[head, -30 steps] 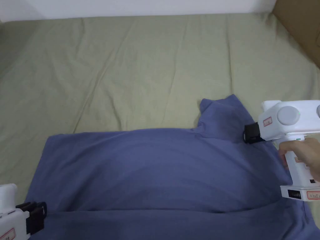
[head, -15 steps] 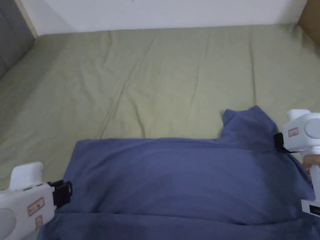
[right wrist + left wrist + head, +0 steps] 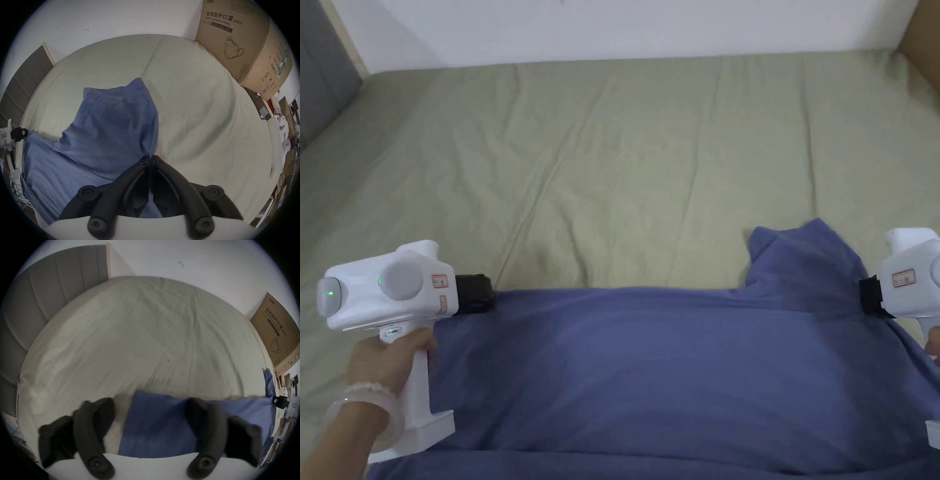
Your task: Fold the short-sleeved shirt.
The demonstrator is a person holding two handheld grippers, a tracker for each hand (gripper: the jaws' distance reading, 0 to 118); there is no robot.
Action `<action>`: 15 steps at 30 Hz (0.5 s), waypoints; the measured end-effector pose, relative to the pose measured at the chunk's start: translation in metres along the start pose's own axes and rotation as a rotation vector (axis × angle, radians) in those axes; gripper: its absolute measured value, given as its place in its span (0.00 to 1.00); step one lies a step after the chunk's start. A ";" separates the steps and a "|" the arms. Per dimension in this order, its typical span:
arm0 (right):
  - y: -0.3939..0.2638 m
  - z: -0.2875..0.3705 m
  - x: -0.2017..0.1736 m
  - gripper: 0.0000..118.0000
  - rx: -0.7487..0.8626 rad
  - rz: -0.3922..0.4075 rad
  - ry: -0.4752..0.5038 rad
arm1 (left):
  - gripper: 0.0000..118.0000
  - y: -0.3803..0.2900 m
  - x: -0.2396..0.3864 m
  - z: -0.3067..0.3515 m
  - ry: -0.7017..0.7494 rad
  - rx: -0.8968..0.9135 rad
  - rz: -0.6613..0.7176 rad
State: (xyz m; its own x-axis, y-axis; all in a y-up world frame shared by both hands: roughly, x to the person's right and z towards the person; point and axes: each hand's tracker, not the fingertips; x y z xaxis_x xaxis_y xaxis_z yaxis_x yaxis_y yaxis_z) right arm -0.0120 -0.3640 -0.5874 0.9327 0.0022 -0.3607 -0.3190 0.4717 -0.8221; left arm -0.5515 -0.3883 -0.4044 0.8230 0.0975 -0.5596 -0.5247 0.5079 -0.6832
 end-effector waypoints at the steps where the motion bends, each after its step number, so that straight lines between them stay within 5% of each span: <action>1: 0.002 -0.001 0.001 0.02 -0.002 -0.001 0.002 | 0.71 -0.014 0.000 0.027 -0.002 -0.010 -0.014; 4: 0.003 -0.003 0.003 0.02 -0.001 0.020 -0.017 | 0.57 -0.014 -0.001 0.027 0.022 0.006 -0.061; 5: 0.003 -0.003 0.003 0.02 -0.002 0.021 -0.017 | 0.40 -0.014 -0.001 0.027 0.022 0.017 -0.055; 6: 0.004 -0.002 0.004 0.02 -0.003 0.023 -0.017 | 0.11 -0.003 -0.011 0.014 -0.007 0.050 -0.019; 7: 0.005 0.001 0.004 0.02 0.006 0.021 -0.010 | 0.03 0.008 -0.030 -0.002 -0.086 0.030 0.029; 9: 0.008 0.004 0.011 0.02 -0.025 -0.023 0.027 | 0.03 0.006 -0.039 -0.001 -0.069 0.026 0.035; 15: 0.010 0.045 0.021 0.02 0.104 0.029 0.012 | 0.03 -0.016 0.005 0.081 -0.064 0.079 -0.100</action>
State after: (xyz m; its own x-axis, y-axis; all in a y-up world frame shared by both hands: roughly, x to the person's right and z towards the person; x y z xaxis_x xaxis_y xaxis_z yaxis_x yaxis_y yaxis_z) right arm 0.0115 -0.3199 -0.5838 0.9210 0.0067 -0.3894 -0.3260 0.5603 -0.7615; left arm -0.5209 -0.3263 -0.3582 0.8838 0.0960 -0.4579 -0.4226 0.5836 -0.6934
